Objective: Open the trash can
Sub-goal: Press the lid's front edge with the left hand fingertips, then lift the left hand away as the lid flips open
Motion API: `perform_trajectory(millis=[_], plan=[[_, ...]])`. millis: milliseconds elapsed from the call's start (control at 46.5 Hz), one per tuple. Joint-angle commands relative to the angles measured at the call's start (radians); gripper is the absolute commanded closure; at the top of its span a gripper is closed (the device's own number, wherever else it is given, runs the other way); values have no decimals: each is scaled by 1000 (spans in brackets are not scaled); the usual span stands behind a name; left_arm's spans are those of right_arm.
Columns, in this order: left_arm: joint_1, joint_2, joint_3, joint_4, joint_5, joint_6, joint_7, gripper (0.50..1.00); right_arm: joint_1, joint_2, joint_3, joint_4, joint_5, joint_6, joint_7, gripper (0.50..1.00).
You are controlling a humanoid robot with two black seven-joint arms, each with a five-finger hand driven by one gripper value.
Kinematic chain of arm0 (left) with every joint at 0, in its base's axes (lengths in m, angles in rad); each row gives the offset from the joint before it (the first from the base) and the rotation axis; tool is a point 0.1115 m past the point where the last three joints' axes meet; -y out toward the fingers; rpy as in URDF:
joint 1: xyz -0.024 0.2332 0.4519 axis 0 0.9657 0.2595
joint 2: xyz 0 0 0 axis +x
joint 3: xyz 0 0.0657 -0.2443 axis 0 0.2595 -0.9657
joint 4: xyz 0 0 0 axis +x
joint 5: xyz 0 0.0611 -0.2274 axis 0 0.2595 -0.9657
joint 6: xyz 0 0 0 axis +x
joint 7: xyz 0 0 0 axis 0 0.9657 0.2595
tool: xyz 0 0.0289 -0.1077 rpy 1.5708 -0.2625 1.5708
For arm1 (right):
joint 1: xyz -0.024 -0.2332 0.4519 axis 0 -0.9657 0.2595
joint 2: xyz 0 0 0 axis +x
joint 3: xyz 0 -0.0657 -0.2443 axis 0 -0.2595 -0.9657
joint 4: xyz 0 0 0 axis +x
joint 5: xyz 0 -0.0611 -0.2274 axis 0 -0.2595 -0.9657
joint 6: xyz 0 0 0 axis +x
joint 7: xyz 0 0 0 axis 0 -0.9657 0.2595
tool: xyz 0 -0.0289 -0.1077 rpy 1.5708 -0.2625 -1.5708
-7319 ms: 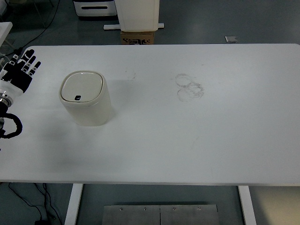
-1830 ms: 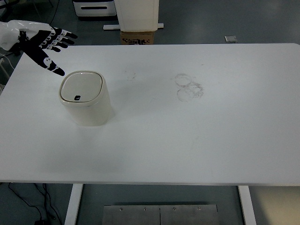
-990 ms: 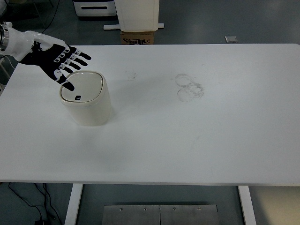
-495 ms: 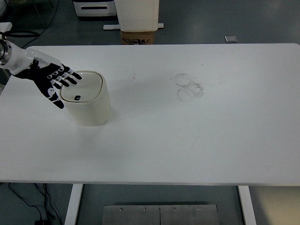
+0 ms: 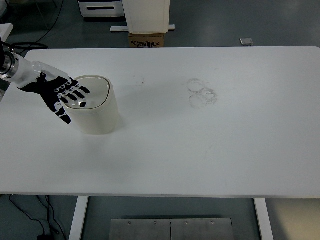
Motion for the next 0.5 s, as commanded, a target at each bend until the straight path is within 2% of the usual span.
perform_trajectory(millis=[0, 215, 474], plan=[[10, 0, 0, 1, 8, 0, 1, 500, 0, 0, 0, 0, 0, 0, 0, 509], [2, 2, -7, 1, 2, 0, -1, 500, 0, 0, 0, 0, 0, 0, 0, 509], [-172, 22, -50, 5, -90, 0, -9, 500, 0, 0, 0, 0, -1, 0, 0, 509]])
